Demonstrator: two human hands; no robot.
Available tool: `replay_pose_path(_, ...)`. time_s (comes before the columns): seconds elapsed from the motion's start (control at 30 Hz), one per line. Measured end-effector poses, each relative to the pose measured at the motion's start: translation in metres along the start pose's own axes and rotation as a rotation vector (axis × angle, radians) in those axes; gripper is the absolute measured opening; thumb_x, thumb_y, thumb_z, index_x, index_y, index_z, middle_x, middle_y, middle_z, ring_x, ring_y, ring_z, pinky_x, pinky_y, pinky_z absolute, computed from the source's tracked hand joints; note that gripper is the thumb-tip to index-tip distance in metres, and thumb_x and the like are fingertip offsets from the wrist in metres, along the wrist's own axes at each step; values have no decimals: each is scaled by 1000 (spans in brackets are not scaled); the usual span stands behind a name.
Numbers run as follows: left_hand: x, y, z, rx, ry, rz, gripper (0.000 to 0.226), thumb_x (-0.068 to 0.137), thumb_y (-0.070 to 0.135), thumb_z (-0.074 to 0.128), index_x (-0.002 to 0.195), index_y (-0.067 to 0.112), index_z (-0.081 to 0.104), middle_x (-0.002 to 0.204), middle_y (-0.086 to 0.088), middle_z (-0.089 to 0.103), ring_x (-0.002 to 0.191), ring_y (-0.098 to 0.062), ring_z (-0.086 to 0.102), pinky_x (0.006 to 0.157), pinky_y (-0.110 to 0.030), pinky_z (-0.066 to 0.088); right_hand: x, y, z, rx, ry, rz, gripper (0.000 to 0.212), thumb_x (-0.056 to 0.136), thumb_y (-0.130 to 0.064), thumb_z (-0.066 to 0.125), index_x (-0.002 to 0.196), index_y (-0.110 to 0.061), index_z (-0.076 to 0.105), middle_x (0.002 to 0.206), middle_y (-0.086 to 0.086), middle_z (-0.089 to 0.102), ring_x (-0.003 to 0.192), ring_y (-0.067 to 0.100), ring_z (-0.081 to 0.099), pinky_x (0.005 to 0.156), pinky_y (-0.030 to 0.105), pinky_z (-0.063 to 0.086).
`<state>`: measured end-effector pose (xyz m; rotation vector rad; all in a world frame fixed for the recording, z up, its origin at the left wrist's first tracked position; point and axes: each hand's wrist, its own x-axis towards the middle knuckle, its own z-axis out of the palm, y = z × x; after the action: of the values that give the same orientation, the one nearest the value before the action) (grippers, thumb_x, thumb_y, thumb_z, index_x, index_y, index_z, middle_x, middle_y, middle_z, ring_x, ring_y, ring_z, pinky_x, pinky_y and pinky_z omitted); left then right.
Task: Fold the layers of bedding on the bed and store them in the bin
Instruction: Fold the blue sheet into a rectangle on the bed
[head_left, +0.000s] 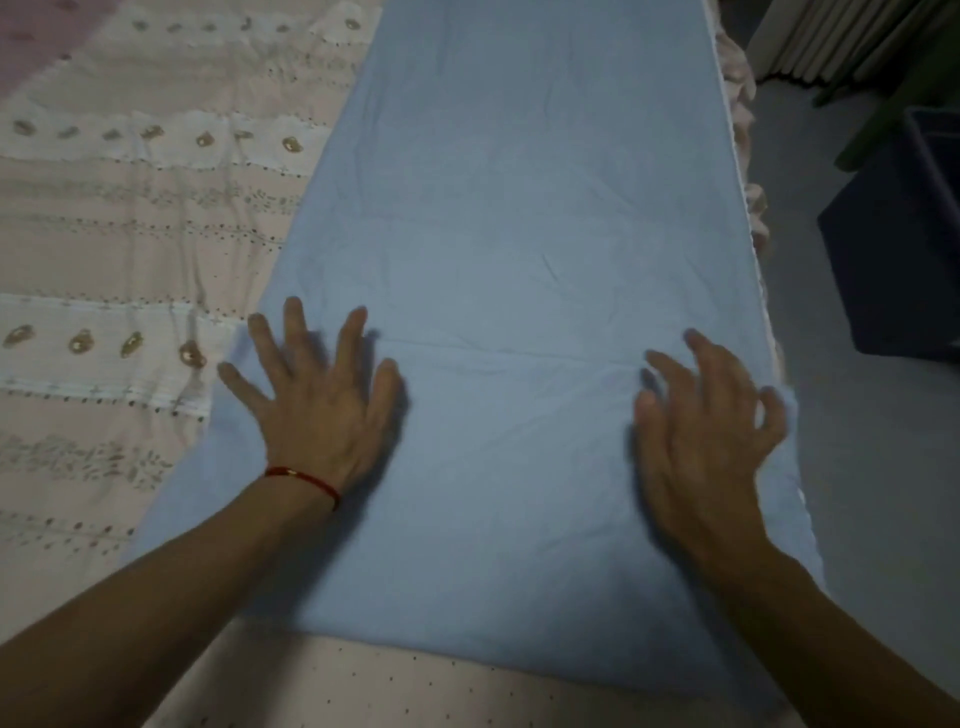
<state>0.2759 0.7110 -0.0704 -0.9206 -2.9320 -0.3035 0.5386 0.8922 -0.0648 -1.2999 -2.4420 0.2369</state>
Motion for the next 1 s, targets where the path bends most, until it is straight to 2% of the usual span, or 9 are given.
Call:
replay_pose_path(0.03,-4,13,12,7,-76,-7,61,99,66,26,155,48,12,168,-10,-4,153,-41,-10,111,-75,-9,0,-3,7,-77,-147,-92,57,105,-54,15,153,-34,36,167,4,24,155,29,17,122,58,-2)
replay_pose_path(0.1,-6,21,37,6,-120,-52,64,96,72,16,155,53,6,169,-8,-5,153,-43,-8,109,-79,-3,4,9,22,-202,-325,-135,67,101,-64,4,161,-39,17,171,0,11,158,29,7,119,70,-1)
replay_pose_path(0.2,-5,17,54,51,-81,-41,63,97,69,19,156,50,10,169,-10,2,153,-44,-3,108,-80,2,10,29,34,-275,-384,-107,71,99,-66,7,163,-34,7,172,4,2,158,32,0,113,77,4)
replay_pose_path(0.3,-5,19,56,78,-62,-38,63,97,66,22,157,48,11,169,-11,2,153,-45,-4,107,-80,4,10,25,33,-287,-375,-85,76,96,-68,13,163,-34,2,171,13,-4,157,39,-4,113,78,5)
replay_pose_path(0.4,-3,20,57,98,-74,-42,66,97,64,24,158,46,7,169,-12,-2,152,-47,-6,107,-80,5,28,32,32,-252,-399,-44,80,93,-74,10,162,-37,-5,170,15,-10,156,41,-7,113,78,4)
replay_pose_path(0.53,-2,21,58,99,-99,-63,69,95,63,27,158,45,4,169,-13,-6,152,-47,-9,107,-80,4,40,38,34,-235,-400,0,80,94,-71,14,162,-35,-4,170,16,-9,155,43,-5,112,80,4)
replay_pose_path(0.77,-1,23,50,90,-124,-76,69,95,62,29,159,45,9,169,-14,-2,152,-46,-6,107,-80,3,39,30,43,-208,-433,63,79,94,-64,21,163,-31,2,169,19,-8,154,48,-4,111,80,4)
replay_pose_path(1.0,0,23,48,123,-165,-83,70,95,65,28,159,45,8,168,-14,-5,152,-46,-9,108,-78,4,41,27,49,-183,-434,49,81,92,-58,29,164,-28,7,168,21,-7,153,50,-4,112,79,1)
